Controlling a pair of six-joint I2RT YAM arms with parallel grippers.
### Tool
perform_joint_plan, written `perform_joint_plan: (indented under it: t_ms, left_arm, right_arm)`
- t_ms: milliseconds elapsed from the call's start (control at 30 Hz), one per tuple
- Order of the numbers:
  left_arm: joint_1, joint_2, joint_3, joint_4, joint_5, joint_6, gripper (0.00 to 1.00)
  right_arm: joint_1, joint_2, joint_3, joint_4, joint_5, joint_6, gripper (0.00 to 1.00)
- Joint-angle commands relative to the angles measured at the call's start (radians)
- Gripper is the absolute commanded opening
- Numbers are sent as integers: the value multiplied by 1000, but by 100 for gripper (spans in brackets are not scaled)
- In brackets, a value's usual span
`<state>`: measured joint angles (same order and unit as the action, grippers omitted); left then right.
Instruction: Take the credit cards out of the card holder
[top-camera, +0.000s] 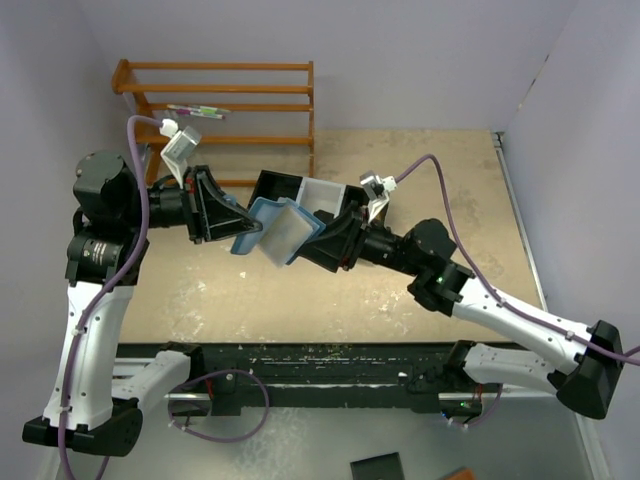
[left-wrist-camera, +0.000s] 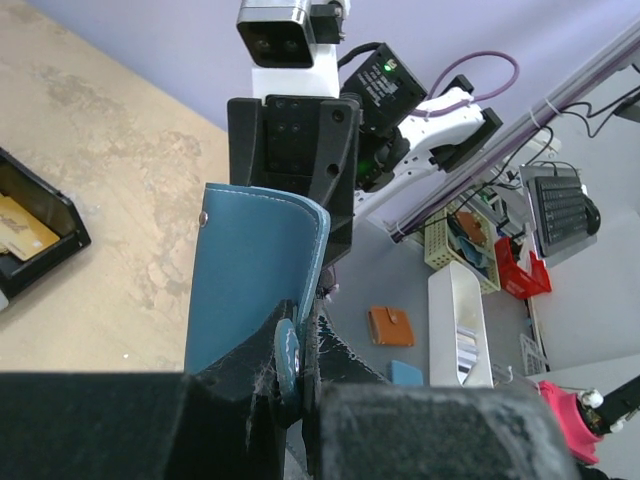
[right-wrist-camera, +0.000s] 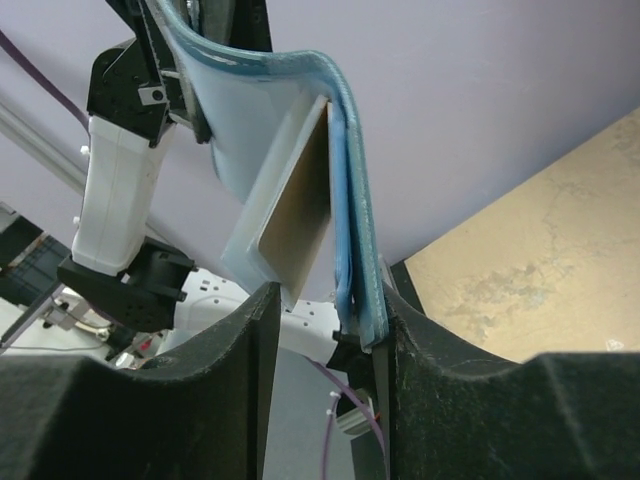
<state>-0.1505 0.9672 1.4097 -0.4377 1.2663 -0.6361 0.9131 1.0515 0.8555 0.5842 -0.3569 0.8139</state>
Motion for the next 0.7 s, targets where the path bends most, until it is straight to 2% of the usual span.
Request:
perform_joint_plan:
  t_ms: [0,133,200,267,433,533,667]
  left_arm:
    - [0,-4,32,-139,-27,169,0]
    - [1,-2,37,-205,-69,268,0]
    - [0,-2,40,-221,-74,290,0]
    - [0,-3,43,-223,-69,287,0]
    - [0,-11,46,-201,-53,260,0]
    - [0,-13,48,-192,-49,248,0]
    - [0,-14,50,-185,-48,238,0]
  right_arm:
    - [20,18,56,115,38,40,43]
    - [46,34,87,32,126,37,40]
    - [55,37,104,-36,191,27,44]
    - [63,36,114,-90,253,17,46]
    - [80,44,143,-205,369,-1,42]
    - [91,56,143,-212,372,-7,37]
    - [99,73,183,-220,373,-7,37]
